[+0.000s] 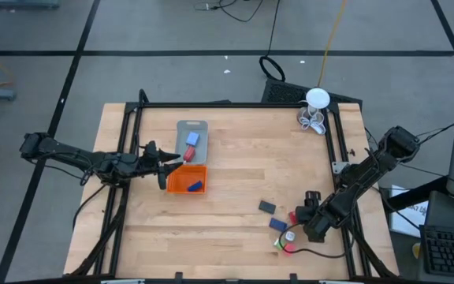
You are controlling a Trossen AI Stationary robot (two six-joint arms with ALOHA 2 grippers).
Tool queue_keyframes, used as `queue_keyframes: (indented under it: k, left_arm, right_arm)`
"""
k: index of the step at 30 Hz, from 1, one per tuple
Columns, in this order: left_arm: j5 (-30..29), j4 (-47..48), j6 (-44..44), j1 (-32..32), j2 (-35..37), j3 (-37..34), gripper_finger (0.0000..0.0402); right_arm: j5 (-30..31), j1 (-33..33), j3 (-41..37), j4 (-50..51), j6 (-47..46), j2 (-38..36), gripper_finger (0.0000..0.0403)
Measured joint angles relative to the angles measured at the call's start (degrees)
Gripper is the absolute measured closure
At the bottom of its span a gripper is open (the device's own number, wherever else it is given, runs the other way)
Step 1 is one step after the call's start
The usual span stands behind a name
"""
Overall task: Pick & Place Office items
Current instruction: Put the red charger adapter into the gray bin
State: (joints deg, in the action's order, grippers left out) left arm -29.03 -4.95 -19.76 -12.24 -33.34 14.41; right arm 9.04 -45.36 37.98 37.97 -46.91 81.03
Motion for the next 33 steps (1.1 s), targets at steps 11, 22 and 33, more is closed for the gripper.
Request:
queue_keyframes:
  k: [11, 22, 33]
  left_arm:
    - [0.0, 0.0, 0.0, 0.0, 0.0, 0.0, 0.0245]
    - [0.0, 0.0, 0.0, 0.0, 0.0, 0.0, 0.0245]
    - [0.0, 0.0, 0.0, 0.0, 0.0, 0.0, 0.0245]
  right_arm:
    - [5.5, 0.7, 0.0, 3.1, 3.5, 0.0, 0.0133]
    - [8.0, 0.8, 0.0, 0.1, 9.4, -0.1, 0.0106]
    - [11.5, 0.8, -0.1, -6.0, 17.3, 0.0, 0.0089]
